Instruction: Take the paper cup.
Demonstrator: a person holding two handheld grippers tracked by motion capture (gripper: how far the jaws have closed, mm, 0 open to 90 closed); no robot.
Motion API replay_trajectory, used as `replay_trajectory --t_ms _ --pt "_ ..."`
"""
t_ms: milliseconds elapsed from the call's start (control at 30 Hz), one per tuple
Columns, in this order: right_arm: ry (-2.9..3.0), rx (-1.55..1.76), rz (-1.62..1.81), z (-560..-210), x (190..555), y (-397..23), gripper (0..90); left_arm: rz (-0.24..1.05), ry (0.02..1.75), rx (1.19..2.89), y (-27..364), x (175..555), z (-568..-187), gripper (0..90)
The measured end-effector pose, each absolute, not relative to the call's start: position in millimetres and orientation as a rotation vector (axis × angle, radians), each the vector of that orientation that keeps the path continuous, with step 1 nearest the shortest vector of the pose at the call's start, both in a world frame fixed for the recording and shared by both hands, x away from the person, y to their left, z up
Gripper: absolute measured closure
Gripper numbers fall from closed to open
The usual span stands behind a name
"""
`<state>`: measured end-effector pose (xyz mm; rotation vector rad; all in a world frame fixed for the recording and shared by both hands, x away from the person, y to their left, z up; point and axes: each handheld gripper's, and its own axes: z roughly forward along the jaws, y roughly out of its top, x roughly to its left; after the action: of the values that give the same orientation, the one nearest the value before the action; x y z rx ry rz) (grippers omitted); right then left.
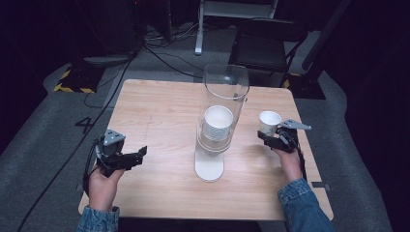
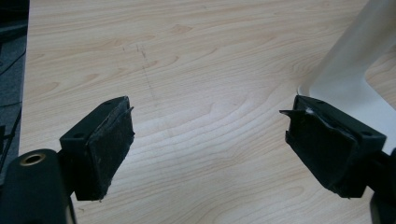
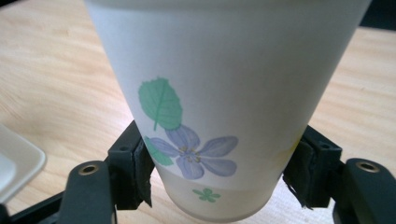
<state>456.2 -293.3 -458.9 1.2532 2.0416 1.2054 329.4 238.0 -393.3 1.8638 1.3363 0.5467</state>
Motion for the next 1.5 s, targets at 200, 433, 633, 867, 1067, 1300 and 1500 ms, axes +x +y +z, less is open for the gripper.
replay_trajectory --t_ms 200,433,633,867,1067,1300,1500 --pt "2.098 1.315 1.161 -469.6 461.8 -291.0 34.2 0.541 1.34 1.861 238.2 329.9 -394.3 15.2" --pt "2.179 1.35 1.086 -482.9 466.8 -287.4 34.2 0.538 1.338 1.864 236.8 330.6 -393.9 15.1" --pt "2.209 1.366 1.053 -489.8 469.1 -285.6 34.1 0.538 1.336 1.865 236.4 331.3 -393.8 15.2" --pt "2.229 1.367 1.021 -493.4 469.3 -285.1 33.8 0.533 1.335 1.864 235.1 333.0 -394.0 15.2" --pt "2.24 1.364 1.01 -495.1 467.5 -286.7 33.5 0.532 1.329 1.874 233.8 335.6 -394.2 15.1" --pt "2.246 1.346 0.997 -495.7 465.5 -289.0 24.2 0.522 1.33 1.875 231.6 338.7 -394.9 15.1" --pt "2.232 1.325 1.013 -484.7 457.5 -293.4 14.8 0.518 1.328 1.879 231.3 340.7 -394.5 15.1"
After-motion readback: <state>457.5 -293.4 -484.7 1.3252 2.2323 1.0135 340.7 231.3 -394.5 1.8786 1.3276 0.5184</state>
